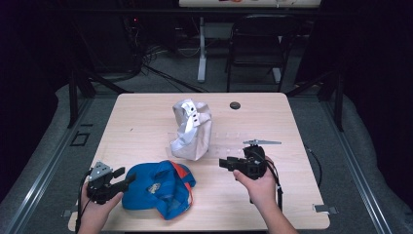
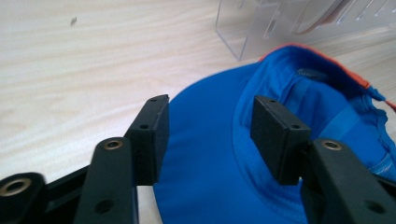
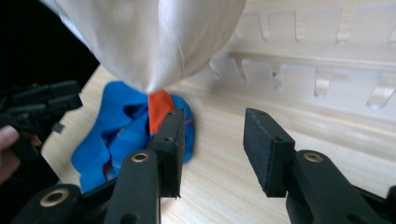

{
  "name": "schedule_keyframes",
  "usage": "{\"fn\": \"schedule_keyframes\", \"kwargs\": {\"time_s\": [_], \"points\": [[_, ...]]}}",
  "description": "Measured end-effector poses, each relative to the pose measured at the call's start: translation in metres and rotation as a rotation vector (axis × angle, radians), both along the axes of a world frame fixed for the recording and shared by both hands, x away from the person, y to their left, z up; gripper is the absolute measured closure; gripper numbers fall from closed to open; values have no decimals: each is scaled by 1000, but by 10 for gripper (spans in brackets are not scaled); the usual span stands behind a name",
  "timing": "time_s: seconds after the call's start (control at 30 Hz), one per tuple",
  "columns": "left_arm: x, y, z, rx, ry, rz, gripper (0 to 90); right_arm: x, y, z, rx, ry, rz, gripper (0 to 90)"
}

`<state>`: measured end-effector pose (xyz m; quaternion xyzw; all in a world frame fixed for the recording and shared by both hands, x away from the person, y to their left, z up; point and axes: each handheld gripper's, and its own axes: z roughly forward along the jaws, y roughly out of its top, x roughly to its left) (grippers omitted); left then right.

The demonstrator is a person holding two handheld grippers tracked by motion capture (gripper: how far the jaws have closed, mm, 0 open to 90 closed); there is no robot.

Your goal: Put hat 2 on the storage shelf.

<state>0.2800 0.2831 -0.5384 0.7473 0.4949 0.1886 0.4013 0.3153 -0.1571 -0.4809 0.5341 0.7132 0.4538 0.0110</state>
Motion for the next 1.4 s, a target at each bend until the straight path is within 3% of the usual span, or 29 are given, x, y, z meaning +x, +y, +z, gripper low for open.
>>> {"fn": "schedule_keyframes", "kwargs": {"time_s": [0.03,0.17,0.3,0.33,0.47,0.73,0.87,0.9,1.0,1.27,1.4], "points": [[1,1,-4,7,0,9,442,-4,3,-6,-16,-1,11,589],[0,5,-6,9,26,18,397,-9,4,-15,-7,-3,13,589],[0,7,-10,10,60,36,382,-16,3,-23,35,-5,3,577],[-1,8,-11,15,87,34,373,-18,2,-29,41,-5,5,561],[-1,9,-13,-2,89,40,362,-22,3,-40,19,7,14,553],[7,11,-28,-24,114,23,352,-29,1,-63,41,30,5,553],[12,7,-34,-21,123,23,352,-31,0,-68,55,36,4,547],[14,7,-35,-33,146,15,352,-32,0,-70,61,41,8,541],[13,4,-36,-31,144,15,356,-34,1,-73,60,54,16,540],[9,-12,-35,-33,155,-47,379,-36,10,-84,87,103,74,538],[6,-28,-35,-7,153,-98,392,-37,18,-89,87,139,122,538]]}}
